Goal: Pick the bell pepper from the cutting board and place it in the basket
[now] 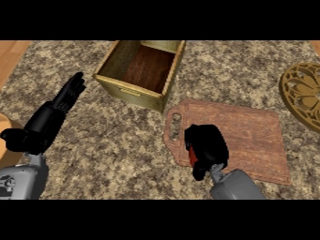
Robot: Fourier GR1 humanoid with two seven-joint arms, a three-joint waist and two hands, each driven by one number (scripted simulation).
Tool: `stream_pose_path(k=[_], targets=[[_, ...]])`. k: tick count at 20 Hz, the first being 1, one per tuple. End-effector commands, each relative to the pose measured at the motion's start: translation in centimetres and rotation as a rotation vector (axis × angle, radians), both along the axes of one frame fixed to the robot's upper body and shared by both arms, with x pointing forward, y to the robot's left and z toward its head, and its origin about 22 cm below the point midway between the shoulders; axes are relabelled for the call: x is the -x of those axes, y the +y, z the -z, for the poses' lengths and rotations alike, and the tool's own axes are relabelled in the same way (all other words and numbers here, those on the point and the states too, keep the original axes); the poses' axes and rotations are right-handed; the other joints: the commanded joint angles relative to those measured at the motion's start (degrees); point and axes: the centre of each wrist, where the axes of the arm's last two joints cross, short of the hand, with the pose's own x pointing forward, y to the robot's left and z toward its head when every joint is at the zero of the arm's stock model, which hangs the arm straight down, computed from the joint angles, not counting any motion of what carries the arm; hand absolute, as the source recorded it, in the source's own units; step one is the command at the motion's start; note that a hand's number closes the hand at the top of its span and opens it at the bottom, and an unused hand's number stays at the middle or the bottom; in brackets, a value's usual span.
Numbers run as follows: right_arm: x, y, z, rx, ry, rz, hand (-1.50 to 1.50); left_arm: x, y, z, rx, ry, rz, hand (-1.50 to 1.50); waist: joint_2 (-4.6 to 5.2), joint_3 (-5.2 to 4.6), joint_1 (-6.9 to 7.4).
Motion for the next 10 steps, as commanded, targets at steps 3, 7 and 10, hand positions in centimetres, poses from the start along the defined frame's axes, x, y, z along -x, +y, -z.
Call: stream_pose_path(k=[3, 7, 10], targets=[[1.5, 7.1, -4.0, -0.051, -0.083, 0.020, 1.50, -0.6, -1.8, -0.3, 0.004, -0.010, 0.074, 0.00, 0.42, 0.36, 5.15], [2.4, 8.9, -5.9, -0.219, -0.082, 0.080, 1.50, -1.1, -2.9, -0.7, -0.006, -0.011, 0.106, 0.00, 0.84, 0.51, 6.17], [3.1, 10.1, -8.9, -0.387, -0.154, 0.094, 1.50, -1.2, -3.1, -0.2, 0.004, -0.013, 0.113, 0.00, 0.74, 0.40, 6.62]])
